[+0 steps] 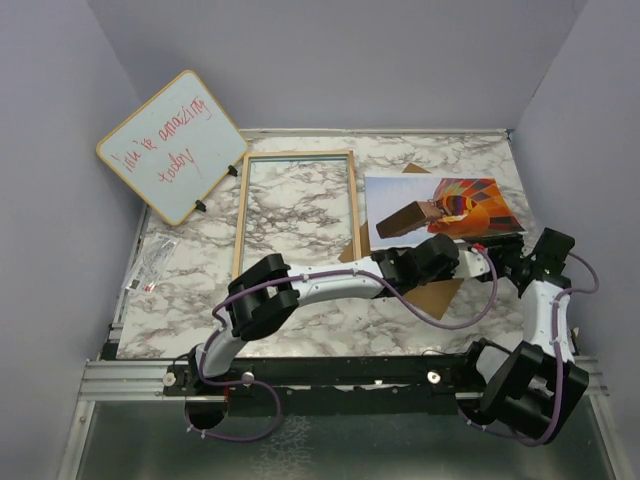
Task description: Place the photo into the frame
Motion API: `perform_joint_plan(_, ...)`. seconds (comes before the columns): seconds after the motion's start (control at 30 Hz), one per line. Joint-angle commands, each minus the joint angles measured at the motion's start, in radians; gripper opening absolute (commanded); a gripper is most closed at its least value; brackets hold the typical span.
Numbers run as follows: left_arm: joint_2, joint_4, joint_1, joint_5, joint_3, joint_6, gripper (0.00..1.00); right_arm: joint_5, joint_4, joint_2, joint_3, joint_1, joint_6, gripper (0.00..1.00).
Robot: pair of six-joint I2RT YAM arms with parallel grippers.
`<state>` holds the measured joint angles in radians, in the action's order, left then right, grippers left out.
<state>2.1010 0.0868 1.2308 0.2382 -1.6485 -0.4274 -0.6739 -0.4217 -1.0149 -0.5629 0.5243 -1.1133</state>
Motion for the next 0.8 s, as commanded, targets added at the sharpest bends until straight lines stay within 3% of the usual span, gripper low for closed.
perform_joint_plan(0.0,-0.016,0.131,0.007,-0.102,-0.085,0.060,0.00,0.047,-0.134,0.049,-0.058,0.000,0.059,0.64)
perform_joint_plan(0.3,-0.064,0.241,0.003,-0.164,-0.170,0.128,0.00,0.204,-0.379,0.159,-0.191,0.000,0.107,0.73)
perform_joint_plan(0.6,-0.132,0.304,-0.013,-0.157,-0.209,0.181,0.00,0.385,-0.636,0.133,-0.404,0.001,0.162,0.72)
perform_joint_plan(0.77,-0.156,0.351,-0.016,-0.157,-0.254,0.218,0.00,0.382,-0.648,0.178,-0.535,0.000,0.187,0.71)
